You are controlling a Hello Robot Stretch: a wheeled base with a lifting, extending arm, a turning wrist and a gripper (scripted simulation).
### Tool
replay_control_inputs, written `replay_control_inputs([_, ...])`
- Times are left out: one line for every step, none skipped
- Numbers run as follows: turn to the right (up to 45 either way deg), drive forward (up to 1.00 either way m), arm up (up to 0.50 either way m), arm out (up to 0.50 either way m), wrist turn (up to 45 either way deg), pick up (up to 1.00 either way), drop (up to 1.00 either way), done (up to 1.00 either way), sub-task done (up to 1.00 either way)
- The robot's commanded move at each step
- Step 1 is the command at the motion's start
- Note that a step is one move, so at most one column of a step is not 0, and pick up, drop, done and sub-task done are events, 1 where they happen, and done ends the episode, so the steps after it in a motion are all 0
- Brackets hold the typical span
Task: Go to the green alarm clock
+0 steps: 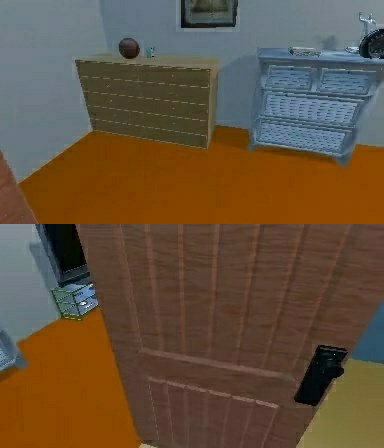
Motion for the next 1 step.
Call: replay_control_inputs([0.0,1.0,0.0,0.0,0.0,0.0,0.0,0.0,0.0])
